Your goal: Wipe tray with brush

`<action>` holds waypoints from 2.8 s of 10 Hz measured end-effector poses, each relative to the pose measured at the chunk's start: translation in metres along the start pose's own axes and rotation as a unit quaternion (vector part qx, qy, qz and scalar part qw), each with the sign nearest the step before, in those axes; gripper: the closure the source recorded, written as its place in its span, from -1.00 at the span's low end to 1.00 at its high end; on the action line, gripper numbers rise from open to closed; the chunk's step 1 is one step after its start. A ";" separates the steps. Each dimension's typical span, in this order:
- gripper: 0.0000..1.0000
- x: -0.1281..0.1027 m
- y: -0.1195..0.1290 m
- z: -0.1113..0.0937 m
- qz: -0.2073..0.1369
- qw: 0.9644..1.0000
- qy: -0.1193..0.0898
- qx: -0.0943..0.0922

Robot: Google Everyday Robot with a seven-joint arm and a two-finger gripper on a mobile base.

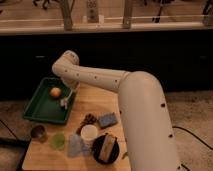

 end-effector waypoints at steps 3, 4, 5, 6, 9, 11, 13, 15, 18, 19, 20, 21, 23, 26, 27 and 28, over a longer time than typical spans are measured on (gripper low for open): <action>1.00 0.000 0.008 0.006 0.018 1.000 0.009 -0.005; 1.00 0.004 0.009 0.007 0.021 1.000 0.014 -0.006; 1.00 0.009 0.009 0.008 0.025 0.999 0.020 -0.007; 1.00 0.014 0.006 0.008 0.026 0.999 0.027 -0.008; 1.00 0.025 -0.015 0.009 0.022 0.999 0.037 -0.003; 1.00 0.016 -0.039 0.012 0.004 0.999 0.033 0.003; 1.00 -0.006 -0.059 0.017 -0.033 0.999 0.017 0.005; 1.00 -0.030 -0.062 0.018 -0.083 0.997 -0.001 0.004; 1.00 -0.057 -0.036 0.012 -0.127 0.992 -0.020 -0.003; 1.00 -0.058 -0.024 0.009 -0.131 0.991 -0.021 -0.006; 1.00 -0.050 -0.011 0.004 -0.130 0.991 -0.016 -0.011; 1.00 -0.040 -0.001 0.001 -0.123 0.992 -0.008 -0.017; 1.00 -0.015 0.008 -0.002 -0.099 0.995 0.019 -0.022; 1.00 0.011 -0.007 0.001 -0.074 0.996 0.052 -0.017; 1.00 0.014 -0.013 0.003 -0.072 0.996 0.053 -0.011; 1.00 0.013 -0.021 0.004 -0.072 0.996 0.052 -0.002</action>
